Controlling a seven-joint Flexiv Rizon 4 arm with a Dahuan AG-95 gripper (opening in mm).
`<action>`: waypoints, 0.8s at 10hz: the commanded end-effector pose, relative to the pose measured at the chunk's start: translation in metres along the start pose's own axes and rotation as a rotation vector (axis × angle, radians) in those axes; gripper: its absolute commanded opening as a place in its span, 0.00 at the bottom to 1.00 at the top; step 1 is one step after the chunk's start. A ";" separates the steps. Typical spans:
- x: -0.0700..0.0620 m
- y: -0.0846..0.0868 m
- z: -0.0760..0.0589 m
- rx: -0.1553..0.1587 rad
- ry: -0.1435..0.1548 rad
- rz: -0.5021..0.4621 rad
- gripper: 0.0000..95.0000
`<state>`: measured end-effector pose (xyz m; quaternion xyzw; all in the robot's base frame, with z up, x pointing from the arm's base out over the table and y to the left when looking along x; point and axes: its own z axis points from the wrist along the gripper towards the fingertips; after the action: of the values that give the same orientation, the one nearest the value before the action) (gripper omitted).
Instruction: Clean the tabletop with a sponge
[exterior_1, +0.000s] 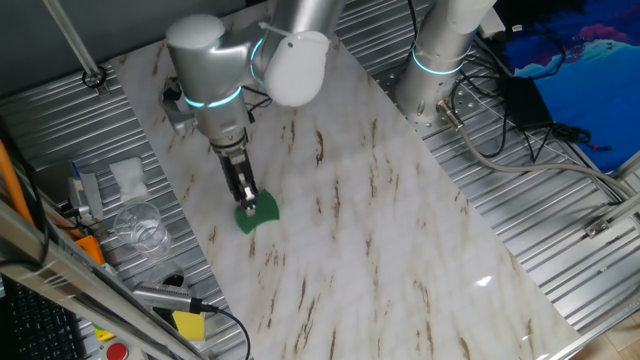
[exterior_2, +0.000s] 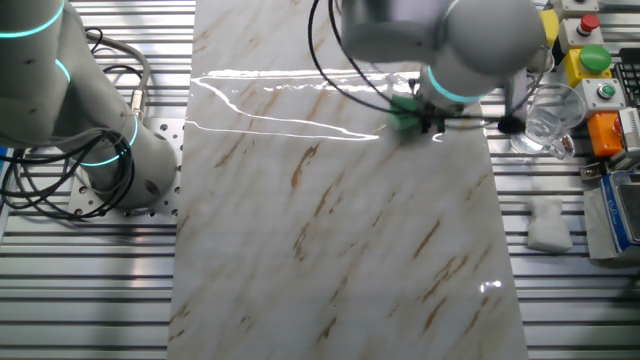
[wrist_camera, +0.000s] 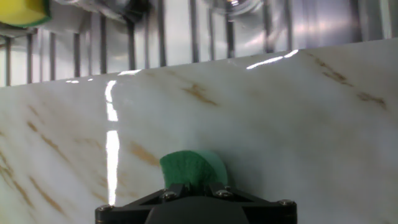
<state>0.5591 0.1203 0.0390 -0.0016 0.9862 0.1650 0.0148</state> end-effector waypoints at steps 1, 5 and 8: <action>0.002 0.016 0.008 -0.006 0.033 0.008 0.00; 0.013 0.033 0.021 0.009 0.082 -0.070 0.00; 0.028 0.021 0.025 0.040 0.105 -0.165 0.00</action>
<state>0.5364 0.1518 0.0236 -0.0772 0.9855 0.1495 -0.0217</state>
